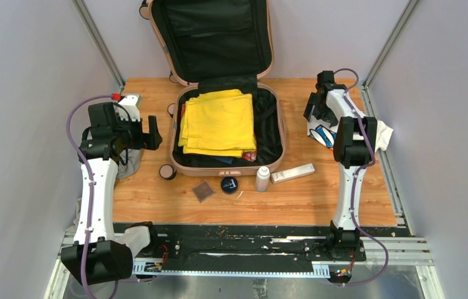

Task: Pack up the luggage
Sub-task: Pick up the clothes from the corner of the board.

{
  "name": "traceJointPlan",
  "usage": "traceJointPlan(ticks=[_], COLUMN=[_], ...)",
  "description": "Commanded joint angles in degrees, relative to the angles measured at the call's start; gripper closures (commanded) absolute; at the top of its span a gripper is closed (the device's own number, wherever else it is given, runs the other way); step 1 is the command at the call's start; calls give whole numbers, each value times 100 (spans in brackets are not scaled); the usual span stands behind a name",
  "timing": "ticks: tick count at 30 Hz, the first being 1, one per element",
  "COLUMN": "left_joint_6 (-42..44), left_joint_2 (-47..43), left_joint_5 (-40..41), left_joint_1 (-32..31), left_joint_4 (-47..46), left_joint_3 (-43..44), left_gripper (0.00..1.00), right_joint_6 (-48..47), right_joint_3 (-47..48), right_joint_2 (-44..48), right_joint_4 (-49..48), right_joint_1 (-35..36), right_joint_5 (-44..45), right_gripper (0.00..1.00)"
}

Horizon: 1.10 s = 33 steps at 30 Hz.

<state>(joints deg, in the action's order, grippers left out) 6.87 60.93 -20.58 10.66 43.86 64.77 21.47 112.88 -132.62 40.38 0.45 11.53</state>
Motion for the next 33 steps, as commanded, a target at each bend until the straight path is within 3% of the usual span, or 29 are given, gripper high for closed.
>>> traceJointPlan(ticks=[1, 7, 18, 26, 33], left_joint_6=[-63, -90, -112, -38, 23], left_joint_2=[64, 53, 16, 29, 47], left_joint_5=[-155, -171, -221, -159, -23], left_joint_1=[-28, -38, -143, -143, -143], left_joint_4=[58, 57, 61, 61, 66], left_joint_3=[179, 178, 104, 110, 83], left_gripper=[0, 0, 0, 0, 0], right_joint_6=[90, 90, -145, -91, -23], right_joint_3=[-11, -16, 17, 215, -186], right_joint_2=[-260, -177, 335, 169, -36], right_joint_4=[233, 265, 229, 189, 189], right_joint_1=[-202, -183, 410, 503, 369], right_joint_5=[-447, -709, 564, 705, 741], right_gripper=[6, 10, 9, 8, 11])
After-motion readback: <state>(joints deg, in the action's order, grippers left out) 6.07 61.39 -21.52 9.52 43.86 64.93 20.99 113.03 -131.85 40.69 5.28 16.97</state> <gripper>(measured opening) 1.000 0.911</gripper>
